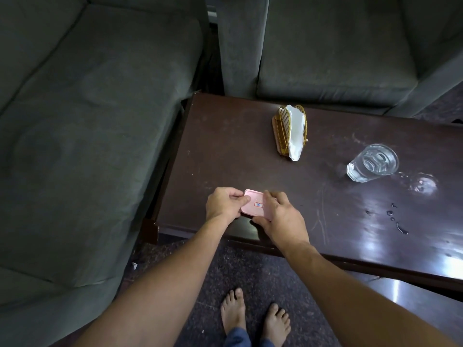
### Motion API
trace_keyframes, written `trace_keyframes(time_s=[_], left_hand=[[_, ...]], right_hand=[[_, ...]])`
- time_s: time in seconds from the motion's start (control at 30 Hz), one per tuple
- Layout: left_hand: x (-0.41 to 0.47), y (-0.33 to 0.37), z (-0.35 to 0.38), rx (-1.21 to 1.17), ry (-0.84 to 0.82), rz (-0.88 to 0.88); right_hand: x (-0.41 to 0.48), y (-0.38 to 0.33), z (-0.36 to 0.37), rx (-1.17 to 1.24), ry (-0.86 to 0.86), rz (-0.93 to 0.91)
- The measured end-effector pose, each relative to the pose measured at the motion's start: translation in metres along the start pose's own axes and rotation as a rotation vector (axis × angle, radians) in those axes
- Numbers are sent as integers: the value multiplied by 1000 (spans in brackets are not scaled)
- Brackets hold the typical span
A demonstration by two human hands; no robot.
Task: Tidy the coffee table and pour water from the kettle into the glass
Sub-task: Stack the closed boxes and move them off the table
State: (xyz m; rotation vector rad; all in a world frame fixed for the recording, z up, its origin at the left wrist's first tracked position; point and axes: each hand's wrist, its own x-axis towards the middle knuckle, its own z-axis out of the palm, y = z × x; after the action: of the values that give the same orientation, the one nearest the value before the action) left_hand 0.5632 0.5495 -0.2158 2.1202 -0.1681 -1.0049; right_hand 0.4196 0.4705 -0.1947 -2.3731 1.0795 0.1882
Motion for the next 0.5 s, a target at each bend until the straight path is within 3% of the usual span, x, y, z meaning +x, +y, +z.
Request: trace_keyframes(time_s=[0.33, 0.5], left_hand=[[-6, -2, 0, 266, -6, 23], [-6, -5, 2, 264, -29, 42]], right_hand=[[15, 6, -3, -133, -72, -29], [11, 13, 4, -52, -63, -22]])
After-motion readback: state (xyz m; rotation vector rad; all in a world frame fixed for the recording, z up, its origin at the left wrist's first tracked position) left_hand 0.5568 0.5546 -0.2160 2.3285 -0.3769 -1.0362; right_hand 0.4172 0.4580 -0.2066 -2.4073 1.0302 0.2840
